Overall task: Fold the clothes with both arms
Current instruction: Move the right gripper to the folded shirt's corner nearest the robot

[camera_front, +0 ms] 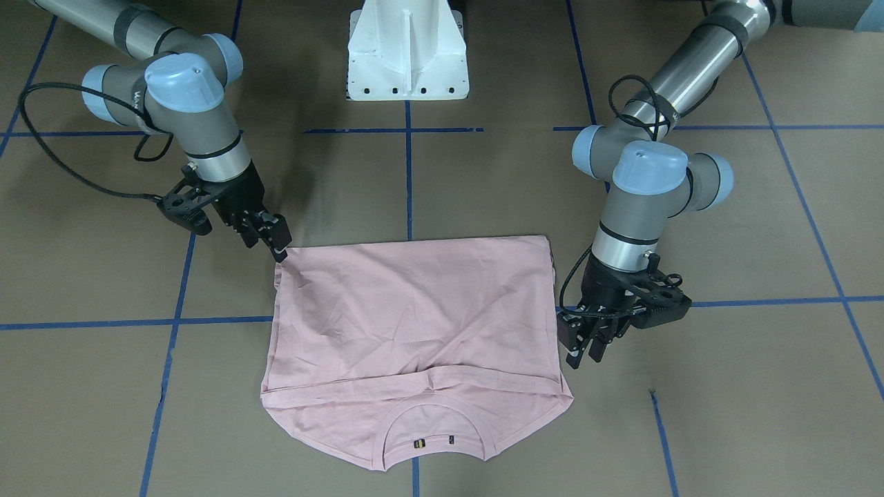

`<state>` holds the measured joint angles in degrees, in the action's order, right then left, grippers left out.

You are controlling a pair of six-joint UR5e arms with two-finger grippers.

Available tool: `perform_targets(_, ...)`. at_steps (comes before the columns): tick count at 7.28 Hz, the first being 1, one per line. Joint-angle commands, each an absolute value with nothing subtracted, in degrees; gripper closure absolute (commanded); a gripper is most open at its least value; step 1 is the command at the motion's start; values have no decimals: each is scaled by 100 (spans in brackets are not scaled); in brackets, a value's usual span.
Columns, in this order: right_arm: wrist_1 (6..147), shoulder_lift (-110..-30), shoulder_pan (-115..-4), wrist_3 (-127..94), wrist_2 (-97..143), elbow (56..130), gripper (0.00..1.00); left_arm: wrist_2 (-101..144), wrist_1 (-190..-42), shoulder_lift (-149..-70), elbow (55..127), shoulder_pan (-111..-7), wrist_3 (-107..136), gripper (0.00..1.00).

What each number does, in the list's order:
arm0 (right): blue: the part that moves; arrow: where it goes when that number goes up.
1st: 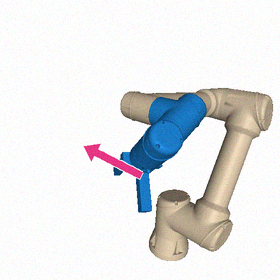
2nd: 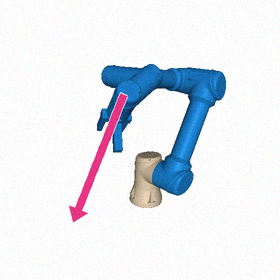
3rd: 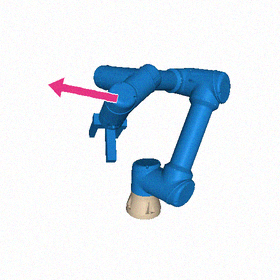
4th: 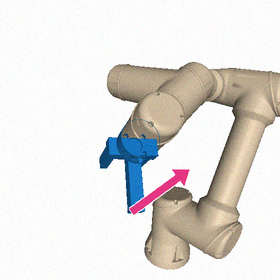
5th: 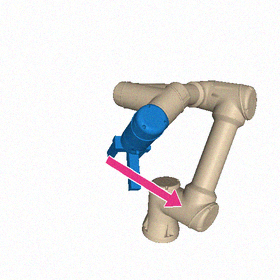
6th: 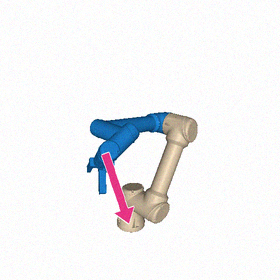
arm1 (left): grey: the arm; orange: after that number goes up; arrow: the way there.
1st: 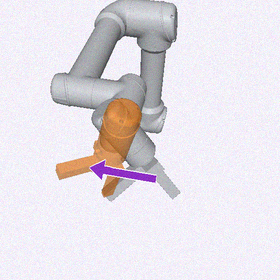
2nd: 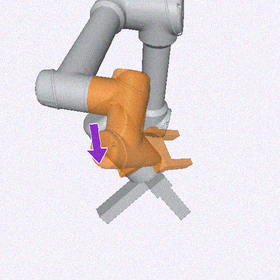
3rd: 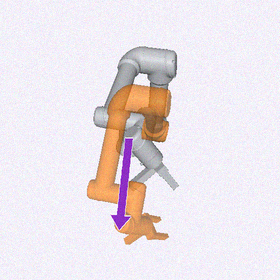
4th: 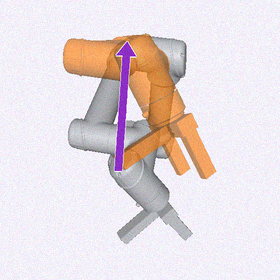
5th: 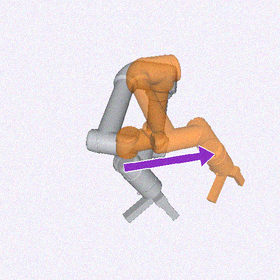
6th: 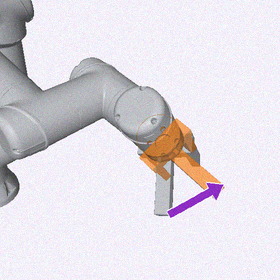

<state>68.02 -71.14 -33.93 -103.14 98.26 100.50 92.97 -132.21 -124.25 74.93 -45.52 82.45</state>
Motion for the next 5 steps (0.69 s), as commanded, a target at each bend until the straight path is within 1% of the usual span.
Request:
perform_targets(1,6803,-7075,-3138,-10441,9625,10002,25,9290,-13219,-12419,7515,-4553,8279,50)
perform_targets(3,6803,-6892,-3111,-10354,9546,9635,26,9290,-13219,-12419,7515,-4553,8279,50)
perform_targets(4,6803,-6838,-3120,-10362,9519,9598,27,9290,-13219,-12419,7515,-4553,8279,50)
perform_targets(5,6803,-6838,-3120,-10362,9519,9589,30,9290,-13219,-12410,7523,-4553,8279,50)
